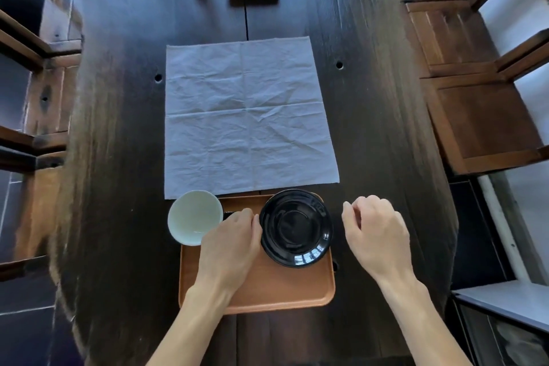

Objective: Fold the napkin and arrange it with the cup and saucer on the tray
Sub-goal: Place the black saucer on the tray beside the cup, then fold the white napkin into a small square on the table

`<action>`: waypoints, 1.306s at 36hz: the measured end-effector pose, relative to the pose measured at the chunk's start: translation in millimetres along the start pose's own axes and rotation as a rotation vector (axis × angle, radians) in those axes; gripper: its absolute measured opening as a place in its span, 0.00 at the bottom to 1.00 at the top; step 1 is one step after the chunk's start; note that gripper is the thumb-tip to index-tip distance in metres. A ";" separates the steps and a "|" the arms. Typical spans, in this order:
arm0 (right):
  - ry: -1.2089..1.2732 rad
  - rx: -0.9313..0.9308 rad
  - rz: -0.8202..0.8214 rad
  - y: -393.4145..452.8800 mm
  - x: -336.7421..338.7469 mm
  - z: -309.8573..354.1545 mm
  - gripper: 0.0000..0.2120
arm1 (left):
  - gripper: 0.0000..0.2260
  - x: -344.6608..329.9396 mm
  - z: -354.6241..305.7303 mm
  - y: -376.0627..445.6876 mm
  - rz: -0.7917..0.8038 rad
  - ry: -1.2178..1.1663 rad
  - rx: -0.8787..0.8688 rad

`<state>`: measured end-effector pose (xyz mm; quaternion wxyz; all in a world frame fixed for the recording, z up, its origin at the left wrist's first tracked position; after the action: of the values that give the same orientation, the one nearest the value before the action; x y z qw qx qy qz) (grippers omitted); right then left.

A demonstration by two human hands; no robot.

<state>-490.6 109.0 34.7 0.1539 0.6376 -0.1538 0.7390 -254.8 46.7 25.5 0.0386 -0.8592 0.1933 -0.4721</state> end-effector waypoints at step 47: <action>-0.199 0.461 -0.287 324.9 -58.1 154.4 0.16 | 0.16 123.4 97.8 342.6 -0.307 0.070 -0.127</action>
<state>-481.9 -252.3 -11.4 0.0921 0.7404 0.0959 0.6588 -216.2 -326.1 -15.3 -0.0949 -0.8624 0.0904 -0.4890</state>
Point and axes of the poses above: each hand's wrist, its own y-axis towards the middle knuckle, its own x-axis out of the back of the hand, z = x × y, the point moved 3 cm from there along y, towards the middle knuckle, and after that the axes turned 9 degrees about -y, right-handed, at the moved point
